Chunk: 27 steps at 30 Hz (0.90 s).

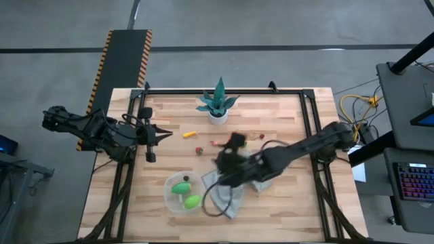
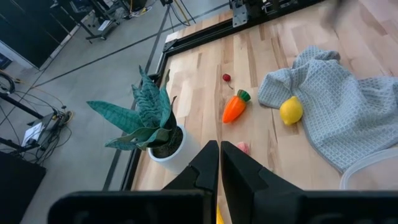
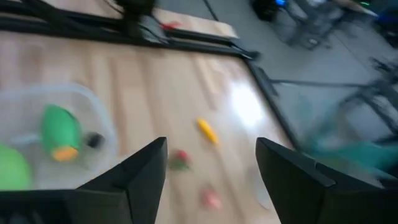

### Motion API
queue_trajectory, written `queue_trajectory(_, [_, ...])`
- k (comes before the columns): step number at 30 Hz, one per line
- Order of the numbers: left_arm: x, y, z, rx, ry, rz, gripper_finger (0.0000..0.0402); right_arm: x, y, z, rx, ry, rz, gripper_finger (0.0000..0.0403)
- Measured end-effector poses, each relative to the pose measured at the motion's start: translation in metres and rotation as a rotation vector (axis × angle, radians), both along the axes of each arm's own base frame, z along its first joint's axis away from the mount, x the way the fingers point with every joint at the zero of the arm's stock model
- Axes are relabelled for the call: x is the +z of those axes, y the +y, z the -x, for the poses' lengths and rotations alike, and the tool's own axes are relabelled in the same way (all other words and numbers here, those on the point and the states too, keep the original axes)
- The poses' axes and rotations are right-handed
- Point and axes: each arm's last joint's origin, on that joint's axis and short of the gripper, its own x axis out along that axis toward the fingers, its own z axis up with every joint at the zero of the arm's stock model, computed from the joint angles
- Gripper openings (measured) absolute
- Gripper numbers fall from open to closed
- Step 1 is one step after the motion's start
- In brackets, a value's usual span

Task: Pick and placing Produce into tupperware
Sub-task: Put the red cherry in the transparent bin

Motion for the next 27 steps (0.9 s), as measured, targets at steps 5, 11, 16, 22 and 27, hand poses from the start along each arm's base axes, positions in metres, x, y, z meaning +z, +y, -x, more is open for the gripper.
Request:
queue_trajectory(5, [0.0,0.0,0.0,0.001,0.0,0.0,0.0002,0.029,-0.02,0.054,-0.024,0.011,0.003,0.0237])
queue_trajectory(11, [0.0,0.0,-0.001,0.002,0.003,-0.002,0.0002,0.041,-0.045,0.124,-0.007,-0.024,-0.013,0.0238])
queue_trajectory(16, [-0.003,-0.002,-0.006,0.003,0.022,-0.008,0.0002,0.019,-0.071,0.178,-0.063,-0.065,-0.074,0.0244])
queue_trajectory(22, [-0.008,-0.005,-0.015,0.013,0.055,-0.026,0.0002,-0.025,-0.091,0.216,-0.122,-0.06,-0.108,0.026])
queue_trajectory(27, [-0.005,-0.005,-0.02,0.074,0.01,-0.051,0.0002,-0.058,-0.101,0.222,-0.18,-0.021,-0.182,0.0294])
